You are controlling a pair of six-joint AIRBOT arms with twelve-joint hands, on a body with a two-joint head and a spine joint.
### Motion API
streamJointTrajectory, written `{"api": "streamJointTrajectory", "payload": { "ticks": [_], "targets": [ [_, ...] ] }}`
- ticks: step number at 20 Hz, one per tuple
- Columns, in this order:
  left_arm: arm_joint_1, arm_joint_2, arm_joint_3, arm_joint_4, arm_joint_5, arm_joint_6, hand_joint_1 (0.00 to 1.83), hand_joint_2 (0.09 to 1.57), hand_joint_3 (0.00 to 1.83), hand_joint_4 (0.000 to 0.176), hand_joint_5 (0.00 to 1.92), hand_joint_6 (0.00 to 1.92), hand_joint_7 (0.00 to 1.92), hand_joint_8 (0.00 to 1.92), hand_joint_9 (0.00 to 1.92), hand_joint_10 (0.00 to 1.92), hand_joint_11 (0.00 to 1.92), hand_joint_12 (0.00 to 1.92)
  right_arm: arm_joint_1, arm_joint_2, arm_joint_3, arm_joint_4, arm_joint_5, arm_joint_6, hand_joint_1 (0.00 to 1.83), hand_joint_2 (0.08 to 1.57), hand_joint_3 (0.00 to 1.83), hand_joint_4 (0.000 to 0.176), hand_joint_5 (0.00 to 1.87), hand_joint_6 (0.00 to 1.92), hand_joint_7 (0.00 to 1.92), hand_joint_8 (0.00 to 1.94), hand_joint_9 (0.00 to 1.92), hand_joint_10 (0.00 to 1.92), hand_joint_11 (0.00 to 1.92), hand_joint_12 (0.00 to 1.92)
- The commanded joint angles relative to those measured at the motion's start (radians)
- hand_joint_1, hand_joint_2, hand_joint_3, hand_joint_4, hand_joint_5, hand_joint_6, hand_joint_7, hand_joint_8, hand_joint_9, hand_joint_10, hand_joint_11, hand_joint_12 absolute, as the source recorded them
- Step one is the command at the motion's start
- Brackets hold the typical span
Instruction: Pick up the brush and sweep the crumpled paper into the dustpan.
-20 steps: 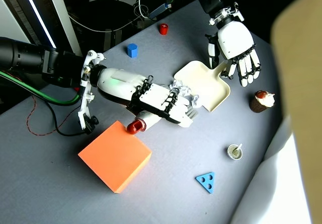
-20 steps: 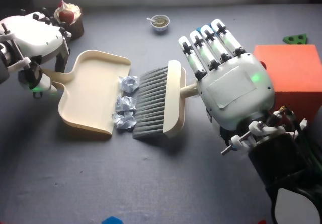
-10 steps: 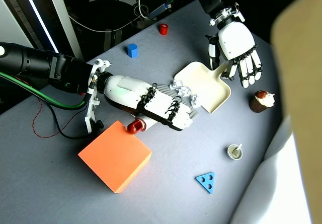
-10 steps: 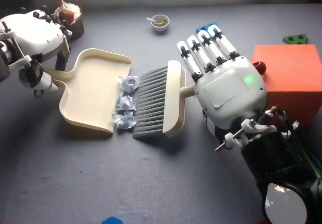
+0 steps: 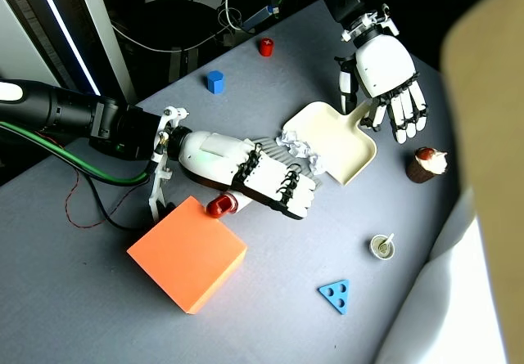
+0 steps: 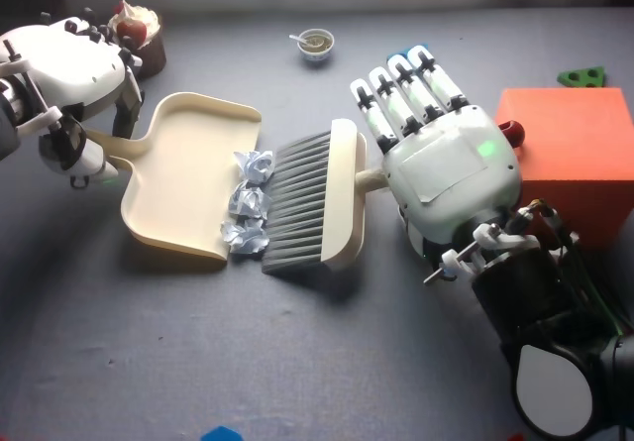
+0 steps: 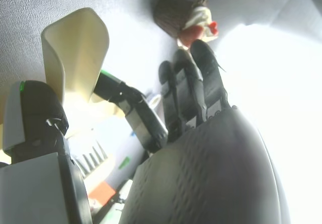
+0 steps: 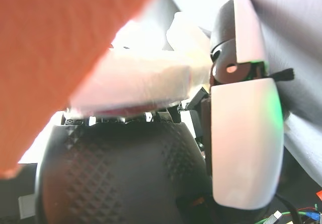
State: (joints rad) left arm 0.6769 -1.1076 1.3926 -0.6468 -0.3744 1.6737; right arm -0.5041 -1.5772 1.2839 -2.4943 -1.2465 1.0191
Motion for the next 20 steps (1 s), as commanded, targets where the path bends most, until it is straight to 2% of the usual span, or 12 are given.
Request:
{"api": "streamJointTrajectory", "payload": {
  "ticks": [1,3,6,7,8,9,10,13,15,17,19,20],
  "targets": [
    [-0.013,0.000,0.000,0.015,-0.102,0.005,1.05,1.11,0.00,0.089,1.00,0.95,0.30,0.00,0.23,0.00,0.00,0.53,-0.005,0.007,0.007,-0.076,-0.091,0.004,1.03,1.03,0.00,0.000,0.32,0.02,0.37,0.02,0.36,0.02,0.29,0.07],
    [-0.013,-0.001,0.000,0.015,-0.101,0.005,1.05,1.11,0.00,0.100,1.00,0.95,0.31,0.00,0.26,0.00,0.00,0.58,-0.007,0.009,0.012,-0.087,-0.089,0.013,1.09,1.01,0.00,0.000,0.69,0.02,0.78,0.04,0.72,0.06,0.50,0.18],
    [-0.014,-0.001,-0.002,0.015,-0.100,0.005,1.05,1.11,0.00,0.106,0.99,0.95,0.31,0.00,0.26,0.00,0.00,0.59,-0.009,0.010,0.021,-0.092,-0.086,0.020,1.11,1.01,0.00,0.000,0.76,0.01,0.85,0.01,0.79,0.04,0.52,0.22],
    [-0.014,-0.001,-0.003,0.015,-0.100,0.005,1.05,1.11,0.00,0.098,0.99,0.96,0.28,0.00,0.24,0.00,0.00,0.53,-0.009,0.009,0.024,-0.092,-0.084,0.020,1.16,1.04,0.00,0.000,1.05,0.58,0.89,0.58,0.75,0.77,0.49,0.95],
    [-0.014,-0.001,-0.004,0.015,-0.099,0.006,1.05,1.11,0.00,0.098,0.99,0.96,0.28,0.00,0.24,0.00,0.00,0.53,-0.009,0.009,0.025,-0.093,-0.084,0.020,1.16,1.04,0.00,0.000,1.05,0.58,0.89,0.58,0.75,0.77,0.49,0.95],
    [-0.014,-0.001,-0.005,0.015,-0.098,0.006,1.02,1.12,0.00,0.160,0.97,0.99,0.26,0.00,0.20,0.00,0.00,0.48,-0.009,0.010,0.023,-0.102,-0.084,0.020,1.19,1.03,0.00,0.000,1.14,0.65,0.86,1.67,0.86,1.69,0.81,1.73],
    [-0.013,-0.001,-0.006,0.015,-0.097,0.006,1.01,1.12,0.00,0.172,0.97,0.99,0.26,0.00,0.21,0.01,0.00,0.49,-0.008,0.012,0.021,-0.119,-0.084,0.020,1.20,1.03,0.00,0.000,1.17,0.65,0.98,1.94,1.04,1.92,1.11,1.92],
    [-0.014,-0.003,-0.006,0.016,-0.089,0.011,1.01,1.12,0.00,0.171,0.96,1.00,0.26,0.00,0.21,0.00,0.00,0.50,-0.003,0.023,0.019,-0.142,-0.078,0.020,1.18,1.07,0.00,0.000,1.08,0.79,1.14,1.94,1.29,1.92,1.39,1.92],
    [-0.014,-0.004,-0.005,0.016,-0.086,0.015,1.03,1.11,0.00,0.146,0.98,0.97,0.25,0.01,0.20,0.00,0.00,0.44,-0.002,0.027,0.018,-0.147,-0.070,0.020,1.40,1.18,0.01,0.000,0.98,1.80,0.94,1.94,1.30,1.92,1.45,1.92],
    [-0.014,-0.004,-0.005,0.016,-0.085,0.016,1.01,1.12,0.00,0.163,0.96,1.01,0.25,0.00,0.19,0.00,0.00,0.41,-0.001,0.037,0.012,-0.164,-0.068,0.007,1.50,1.22,0.01,0.000,1.06,1.92,0.78,1.94,1.30,1.92,1.48,1.92],
    [-0.014,-0.004,-0.005,0.016,-0.083,0.017,1.03,1.12,0.00,0.123,0.97,0.99,0.27,0.00,0.18,0.00,0.00,0.40,-0.001,0.052,0.002,-0.195,-0.058,-0.009,1.55,1.22,0.00,0.000,0.98,1.92,0.71,1.94,1.30,1.92,1.50,1.92],
    [-0.014,-0.004,-0.005,0.014,-0.084,0.017,1.02,1.12,0.00,0.150,0.97,0.99,0.26,0.00,0.18,0.00,0.00,0.40,-0.001,0.061,-0.002,-0.213,-0.043,-0.019,1.56,1.22,0.00,0.000,0.97,1.92,0.74,1.94,1.30,1.92,1.49,1.92]
  ]
}}
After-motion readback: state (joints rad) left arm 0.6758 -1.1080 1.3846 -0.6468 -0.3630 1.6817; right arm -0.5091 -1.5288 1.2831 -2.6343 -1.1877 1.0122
